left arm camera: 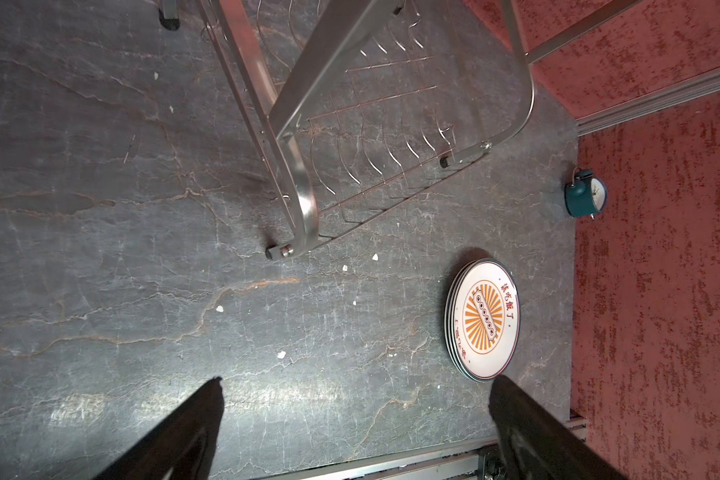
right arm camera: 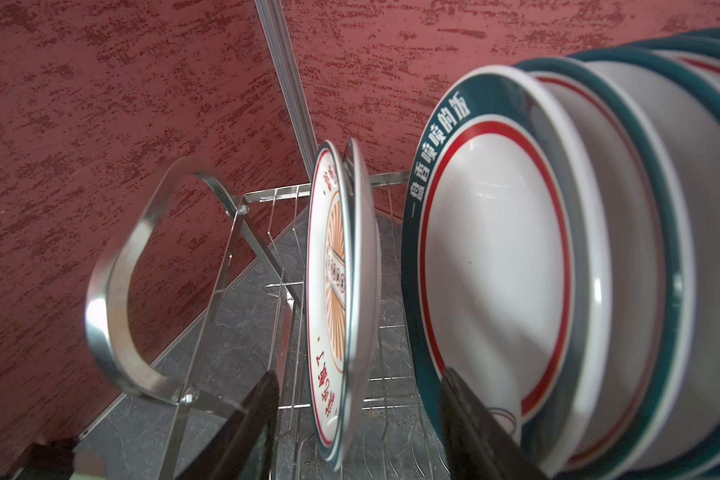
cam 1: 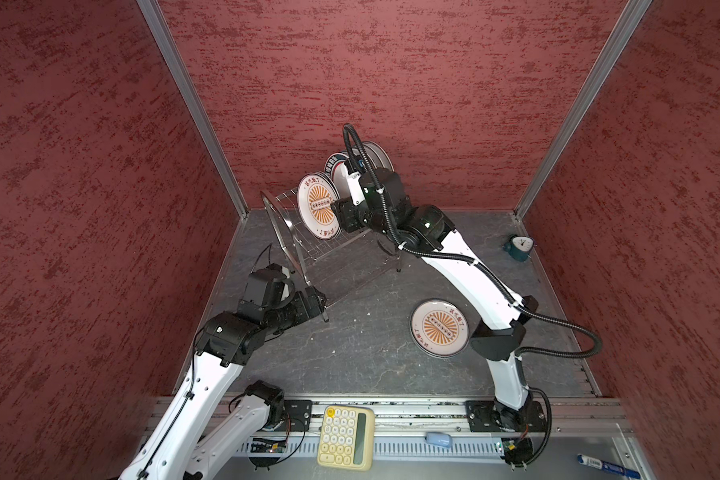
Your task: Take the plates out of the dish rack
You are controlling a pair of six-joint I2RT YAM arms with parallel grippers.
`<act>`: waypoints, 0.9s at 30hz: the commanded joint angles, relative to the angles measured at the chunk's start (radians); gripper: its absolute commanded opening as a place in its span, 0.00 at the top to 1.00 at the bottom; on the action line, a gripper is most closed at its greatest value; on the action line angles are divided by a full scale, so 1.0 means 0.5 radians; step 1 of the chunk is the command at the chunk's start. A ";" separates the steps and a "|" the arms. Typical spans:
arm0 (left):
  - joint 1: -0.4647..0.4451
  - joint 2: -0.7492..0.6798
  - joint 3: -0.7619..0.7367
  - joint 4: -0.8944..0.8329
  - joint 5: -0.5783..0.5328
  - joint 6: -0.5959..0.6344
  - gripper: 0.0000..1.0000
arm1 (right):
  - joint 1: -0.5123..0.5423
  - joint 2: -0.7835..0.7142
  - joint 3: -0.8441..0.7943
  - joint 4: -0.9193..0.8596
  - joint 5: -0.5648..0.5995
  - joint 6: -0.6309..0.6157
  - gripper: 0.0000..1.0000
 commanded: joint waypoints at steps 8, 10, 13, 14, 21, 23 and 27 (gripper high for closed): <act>-0.006 0.011 0.074 -0.095 -0.128 0.034 0.01 | -0.073 0.098 0.157 -0.001 -0.264 0.068 0.38; -0.006 0.022 0.084 -0.103 -0.136 0.038 0.01 | -0.073 0.115 0.158 0.002 -0.313 0.085 0.39; -0.003 0.021 0.098 -0.113 -0.144 0.050 0.01 | -0.073 0.133 0.156 0.025 -0.391 0.112 0.40; 0.000 0.019 0.100 -0.114 -0.147 0.056 0.01 | -0.073 0.135 0.154 0.036 -0.409 0.118 0.40; 0.030 0.014 0.081 -0.123 -0.159 0.074 0.01 | -0.052 0.140 0.155 0.057 -0.500 0.154 0.44; 0.044 0.020 0.073 -0.132 -0.174 0.076 0.01 | -0.033 0.135 0.154 0.063 -0.515 0.149 0.45; 0.075 0.029 0.054 -0.122 -0.165 0.089 0.01 | 0.006 0.121 0.153 0.060 -0.527 0.141 0.48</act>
